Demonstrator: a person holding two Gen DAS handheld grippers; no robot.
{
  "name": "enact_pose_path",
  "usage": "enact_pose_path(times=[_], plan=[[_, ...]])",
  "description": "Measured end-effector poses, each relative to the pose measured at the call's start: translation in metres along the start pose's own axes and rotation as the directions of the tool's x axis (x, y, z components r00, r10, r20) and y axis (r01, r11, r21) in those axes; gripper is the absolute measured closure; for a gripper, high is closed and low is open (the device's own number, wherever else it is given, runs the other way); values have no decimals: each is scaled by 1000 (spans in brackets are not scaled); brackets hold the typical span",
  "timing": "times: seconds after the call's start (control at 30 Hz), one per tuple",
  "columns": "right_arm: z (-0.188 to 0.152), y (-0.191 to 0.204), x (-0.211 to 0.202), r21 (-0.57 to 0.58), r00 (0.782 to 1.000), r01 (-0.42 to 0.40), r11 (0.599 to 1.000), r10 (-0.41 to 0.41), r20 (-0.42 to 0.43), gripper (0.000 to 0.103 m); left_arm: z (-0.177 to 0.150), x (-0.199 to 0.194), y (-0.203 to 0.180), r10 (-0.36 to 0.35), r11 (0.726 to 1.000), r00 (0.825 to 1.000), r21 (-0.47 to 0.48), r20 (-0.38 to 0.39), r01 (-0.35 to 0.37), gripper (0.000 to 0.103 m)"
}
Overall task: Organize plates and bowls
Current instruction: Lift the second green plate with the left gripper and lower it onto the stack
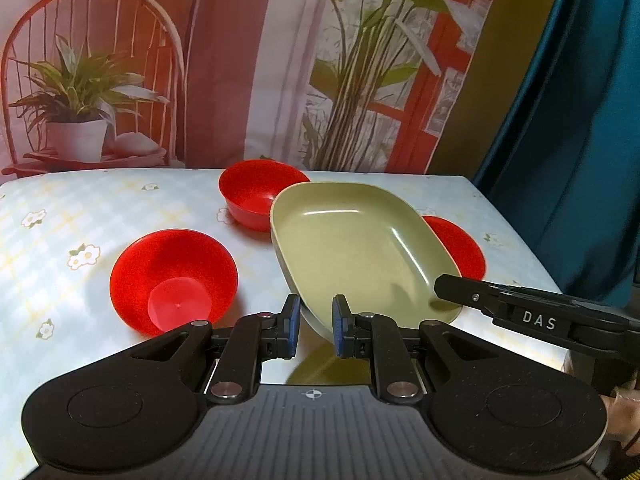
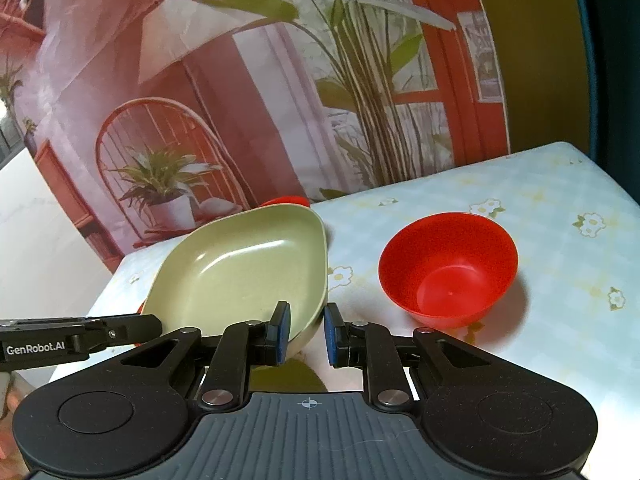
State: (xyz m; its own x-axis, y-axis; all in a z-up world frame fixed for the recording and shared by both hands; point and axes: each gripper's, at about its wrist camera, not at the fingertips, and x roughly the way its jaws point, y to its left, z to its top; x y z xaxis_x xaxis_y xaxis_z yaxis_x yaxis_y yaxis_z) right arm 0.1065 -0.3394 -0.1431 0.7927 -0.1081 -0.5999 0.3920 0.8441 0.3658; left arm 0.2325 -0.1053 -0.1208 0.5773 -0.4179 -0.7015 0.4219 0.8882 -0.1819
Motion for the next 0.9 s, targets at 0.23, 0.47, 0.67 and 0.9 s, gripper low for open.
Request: enact_pose_path(times=[0.23, 0.47, 0.67, 0.9], plan=[[-6, 6, -16, -33, 1000, -1, 999, 1, -4, 86, -13, -18, -5, -23, 1000, 1000, 4, -2, 23, 84], [-16, 7, -30, -63, 1000, 3, 998, -4, -19, 85, -31, -28, -10, -51, 999, 999, -13, -17, 51, 83], [-27, 7, -38, -82, 999, 15, 997, -18, -43, 86, -52, -34, -15, -87, 996, 995, -15, -57, 86, 82], [-39, 10, -46, -118, 997, 19, 993, -27, -67, 86, -68, -37, -14, -110, 994, 990, -28, -90, 108, 82]])
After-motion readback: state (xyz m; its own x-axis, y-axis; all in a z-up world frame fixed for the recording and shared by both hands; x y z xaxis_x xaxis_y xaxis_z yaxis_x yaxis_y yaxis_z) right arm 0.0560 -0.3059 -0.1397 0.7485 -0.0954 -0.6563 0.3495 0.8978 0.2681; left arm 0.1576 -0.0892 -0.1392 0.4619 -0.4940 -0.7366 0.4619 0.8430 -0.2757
